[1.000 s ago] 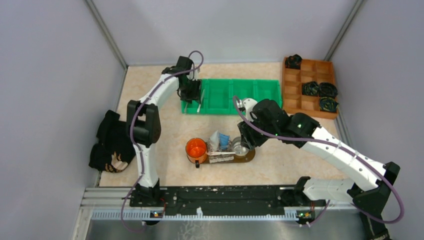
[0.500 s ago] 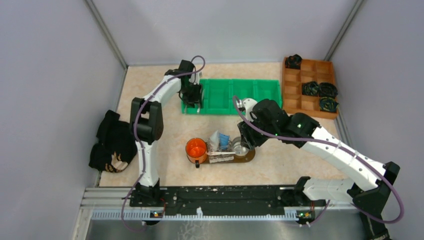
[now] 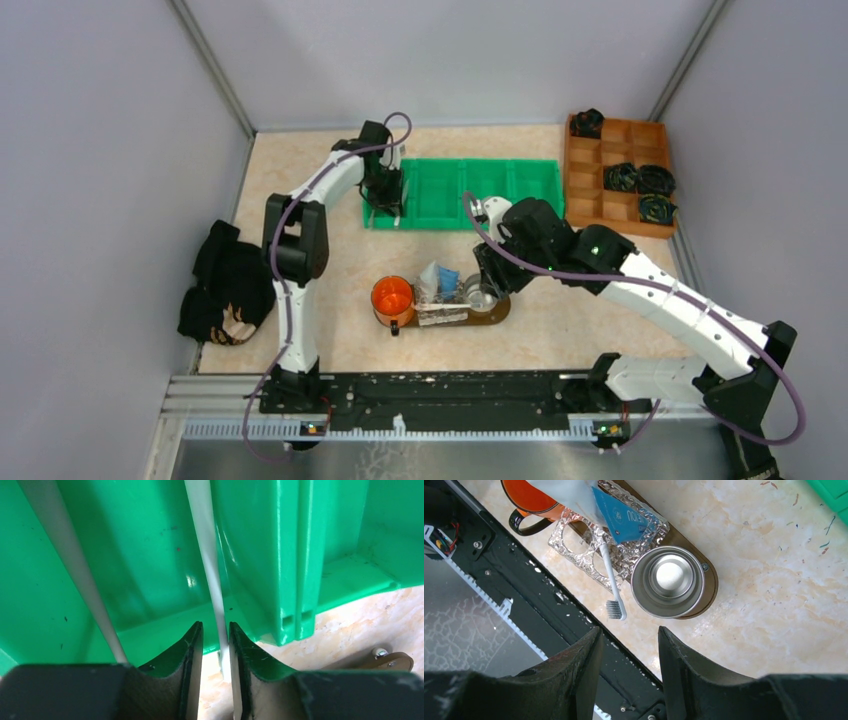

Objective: Prepare toiletry sets of a toothbrush and toothpaste on the tray

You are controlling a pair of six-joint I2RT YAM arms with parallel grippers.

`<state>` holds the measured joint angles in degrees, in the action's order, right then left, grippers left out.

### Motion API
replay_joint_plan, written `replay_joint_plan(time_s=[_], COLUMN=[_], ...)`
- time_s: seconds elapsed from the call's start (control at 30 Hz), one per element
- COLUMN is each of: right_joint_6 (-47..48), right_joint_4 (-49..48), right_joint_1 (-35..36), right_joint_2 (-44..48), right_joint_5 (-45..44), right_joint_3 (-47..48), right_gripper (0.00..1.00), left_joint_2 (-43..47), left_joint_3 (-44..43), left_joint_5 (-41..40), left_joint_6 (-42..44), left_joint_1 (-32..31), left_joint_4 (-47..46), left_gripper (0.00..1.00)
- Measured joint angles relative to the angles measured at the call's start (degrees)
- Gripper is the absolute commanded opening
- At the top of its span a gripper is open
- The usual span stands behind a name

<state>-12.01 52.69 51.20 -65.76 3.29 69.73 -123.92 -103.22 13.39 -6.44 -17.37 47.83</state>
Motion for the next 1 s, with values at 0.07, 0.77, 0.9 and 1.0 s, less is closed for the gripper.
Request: replay_joint_plan(time_s=[0.07,0.77,0.9,1.0], right_joint_6=[0.0,0.3,0.3,0.3], right_joint_4=[0.0,-1.0,-1.1,-1.3], right_joint_1=[0.0,-0.7,-0.7,-0.7], right_joint_2=[0.0,0.1,0.2,0.2], right_joint_5=[0.0,0.6,0.9,1.1], right_joint_3=[-0.1,-1.9,-2.4,-2.6], right_gripper=[0.45,0.45,0.45,0.45], left_joint_2=[-0.5,2.3,5.7,9.4], left_joint_3=[-0.2,-7.4,-9.8,-9.4], left_joint_5=[-0.4,-6.1,-7.5,-8.5], left_joint_6=[-0.1,-2.5,-3.0,-3.2], left_joint_1=[0.0,0.0,0.0,-0.2], left_joint_4=[0.0,5.4,8.4,9.7], left_gripper=[0.21,0.17,0.14,0.12])
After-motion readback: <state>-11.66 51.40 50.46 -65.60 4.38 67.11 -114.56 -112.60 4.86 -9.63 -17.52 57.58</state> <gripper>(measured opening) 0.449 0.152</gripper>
